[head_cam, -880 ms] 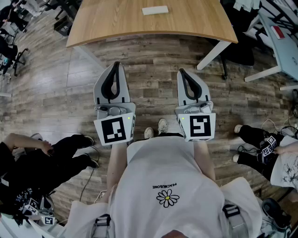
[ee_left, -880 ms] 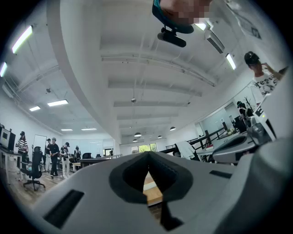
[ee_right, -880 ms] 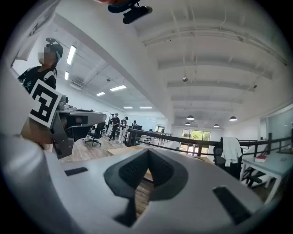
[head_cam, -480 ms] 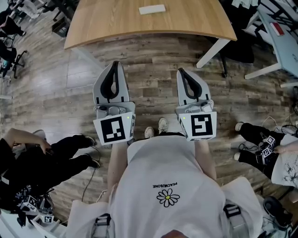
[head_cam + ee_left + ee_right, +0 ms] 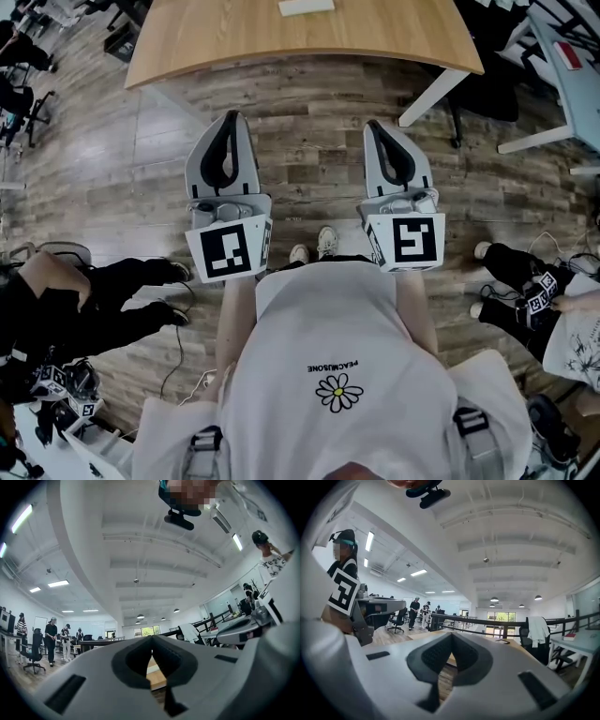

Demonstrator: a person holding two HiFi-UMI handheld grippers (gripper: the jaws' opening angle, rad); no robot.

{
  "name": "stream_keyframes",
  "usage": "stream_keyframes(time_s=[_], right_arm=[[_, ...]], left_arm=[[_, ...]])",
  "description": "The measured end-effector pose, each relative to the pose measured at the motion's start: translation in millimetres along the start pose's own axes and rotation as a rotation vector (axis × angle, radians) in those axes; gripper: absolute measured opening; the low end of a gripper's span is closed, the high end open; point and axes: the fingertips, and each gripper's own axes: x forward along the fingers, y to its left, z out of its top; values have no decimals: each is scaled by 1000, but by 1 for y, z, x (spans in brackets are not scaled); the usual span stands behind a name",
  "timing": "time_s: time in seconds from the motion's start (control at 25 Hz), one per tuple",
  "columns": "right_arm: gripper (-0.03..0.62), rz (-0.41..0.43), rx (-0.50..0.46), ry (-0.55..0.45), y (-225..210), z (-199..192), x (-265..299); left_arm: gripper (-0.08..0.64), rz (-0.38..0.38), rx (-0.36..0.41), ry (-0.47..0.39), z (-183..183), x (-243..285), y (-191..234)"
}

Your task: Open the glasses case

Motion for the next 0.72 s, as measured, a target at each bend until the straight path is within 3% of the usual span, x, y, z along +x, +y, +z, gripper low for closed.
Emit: stream_keyframes(time_s=[0.48, 0.72], right_arm=[[8, 55, -34, -34, -22, -7, 6], [6, -32, -77, -34, -49, -9, 35]], left_arm=[[17, 75, -42, -41, -1, 18, -4], [17, 55, -34, -82, -5, 58, 3]])
